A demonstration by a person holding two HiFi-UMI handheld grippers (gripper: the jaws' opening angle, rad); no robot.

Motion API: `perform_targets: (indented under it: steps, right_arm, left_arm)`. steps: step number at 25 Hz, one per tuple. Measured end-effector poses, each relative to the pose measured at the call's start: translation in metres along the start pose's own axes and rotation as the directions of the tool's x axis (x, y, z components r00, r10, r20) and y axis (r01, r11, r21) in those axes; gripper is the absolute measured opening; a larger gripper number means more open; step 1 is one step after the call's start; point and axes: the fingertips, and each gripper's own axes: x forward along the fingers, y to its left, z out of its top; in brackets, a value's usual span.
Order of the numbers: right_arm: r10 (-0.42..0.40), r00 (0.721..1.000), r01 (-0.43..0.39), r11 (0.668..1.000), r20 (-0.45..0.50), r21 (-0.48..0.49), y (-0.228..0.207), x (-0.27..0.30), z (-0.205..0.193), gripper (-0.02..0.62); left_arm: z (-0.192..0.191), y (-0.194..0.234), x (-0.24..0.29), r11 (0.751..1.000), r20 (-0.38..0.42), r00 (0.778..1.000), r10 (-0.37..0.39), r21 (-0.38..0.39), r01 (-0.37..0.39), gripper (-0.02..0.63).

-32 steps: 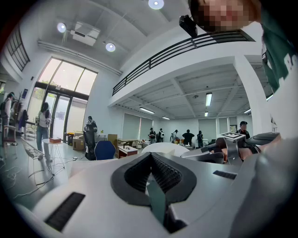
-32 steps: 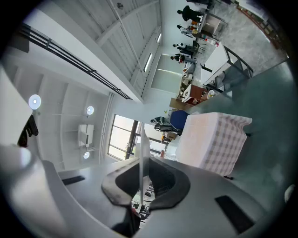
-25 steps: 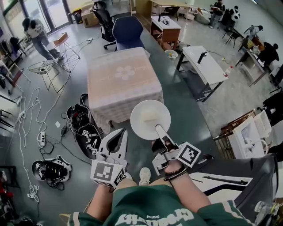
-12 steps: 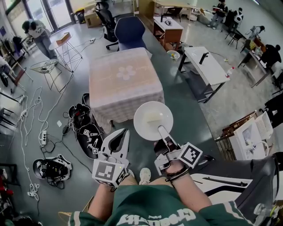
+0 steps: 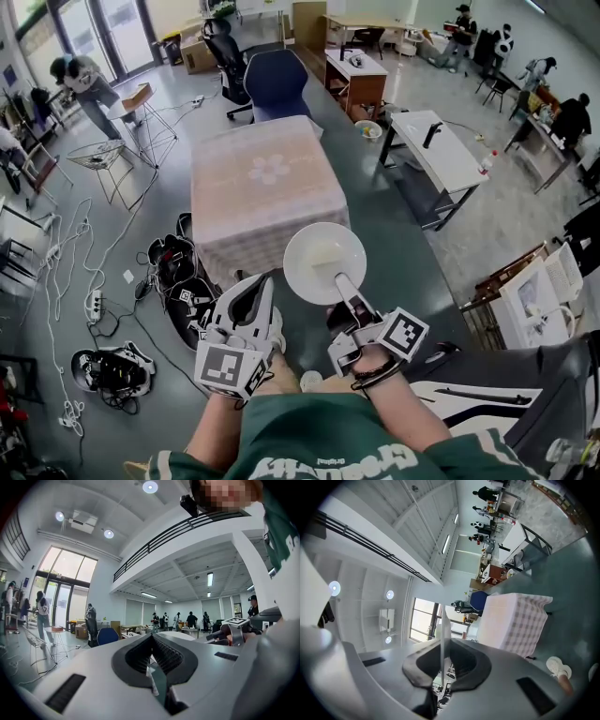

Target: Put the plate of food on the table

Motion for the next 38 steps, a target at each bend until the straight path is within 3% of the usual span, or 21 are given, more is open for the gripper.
perform_targets:
  steps: [9, 13, 34, 38]
  right_arm:
    - [-0.032, 0.999, 0.032, 0.999, -0.014, 0.006, -0.029, 0.038, 0.008, 0.031]
    - [-0.032, 0.999, 0.032, 0.999, -0.025, -0.005, -0.031, 0.067, 0.014, 0.031]
    - [-0.099, 0.995, 0.099, 0.995, 0.007, 0.030, -0.061, 0.261, 0.061, 0.031]
    - [-0.116, 0.993, 0.116, 0.993, 0.015, 0.023, -0.066, 0.304, 0.071, 0.031]
  left_arm:
    - [-0.013, 0.039, 0.026, 0.999, 0.013, 0.999, 0.039, -0.018, -0.039, 0.009]
    - [-0.014, 0.061, 0.047, 0.999, -0.001, 0.999, 0.048, 0.008, -0.048, 0.009]
    - [-0.017, 0.219, 0.207, 0.999, -0.062, 0.997, -0.038, -0.032, 0.036, 0.009]
    - [-0.012, 0.257, 0.242, 0.995, -0.062, 0.996, -0.066, -0.073, 0.062, 0.009]
